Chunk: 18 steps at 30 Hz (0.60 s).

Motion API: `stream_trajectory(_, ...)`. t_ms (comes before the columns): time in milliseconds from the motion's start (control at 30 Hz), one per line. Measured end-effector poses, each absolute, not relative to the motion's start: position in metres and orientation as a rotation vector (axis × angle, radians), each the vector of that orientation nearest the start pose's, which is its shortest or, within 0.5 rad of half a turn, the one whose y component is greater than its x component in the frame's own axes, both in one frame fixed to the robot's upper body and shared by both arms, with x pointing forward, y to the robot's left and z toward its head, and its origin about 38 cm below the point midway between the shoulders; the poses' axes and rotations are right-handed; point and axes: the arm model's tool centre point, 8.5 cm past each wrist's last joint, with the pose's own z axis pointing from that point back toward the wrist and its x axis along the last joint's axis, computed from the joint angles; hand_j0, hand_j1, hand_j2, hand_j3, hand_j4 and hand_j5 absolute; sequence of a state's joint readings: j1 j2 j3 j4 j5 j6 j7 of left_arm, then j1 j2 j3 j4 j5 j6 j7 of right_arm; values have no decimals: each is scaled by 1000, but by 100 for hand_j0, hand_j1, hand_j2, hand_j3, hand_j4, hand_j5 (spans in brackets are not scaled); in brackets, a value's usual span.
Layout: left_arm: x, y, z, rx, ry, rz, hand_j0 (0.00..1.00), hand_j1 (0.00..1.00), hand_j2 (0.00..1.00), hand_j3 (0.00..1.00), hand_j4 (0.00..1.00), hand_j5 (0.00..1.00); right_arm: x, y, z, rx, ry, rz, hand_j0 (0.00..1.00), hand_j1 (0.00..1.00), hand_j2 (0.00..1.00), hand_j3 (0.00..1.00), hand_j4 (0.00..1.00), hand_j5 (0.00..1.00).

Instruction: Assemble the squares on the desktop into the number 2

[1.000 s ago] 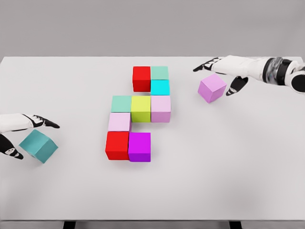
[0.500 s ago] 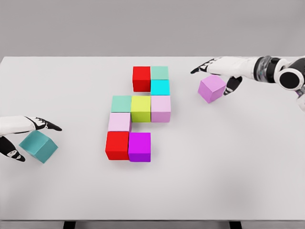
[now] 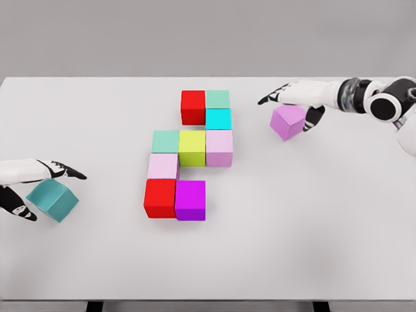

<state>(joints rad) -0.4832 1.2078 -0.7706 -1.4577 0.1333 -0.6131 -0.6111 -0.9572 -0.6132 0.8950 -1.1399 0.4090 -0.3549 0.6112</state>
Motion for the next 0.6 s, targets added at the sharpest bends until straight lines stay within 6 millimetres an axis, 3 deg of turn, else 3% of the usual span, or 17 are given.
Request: stream_trajectory(600,357,418,174,9,-1135,-1819,100,100,100,100,100,100,523,-255,197,-456,-1056,2049,100,100,100,100,100,100)
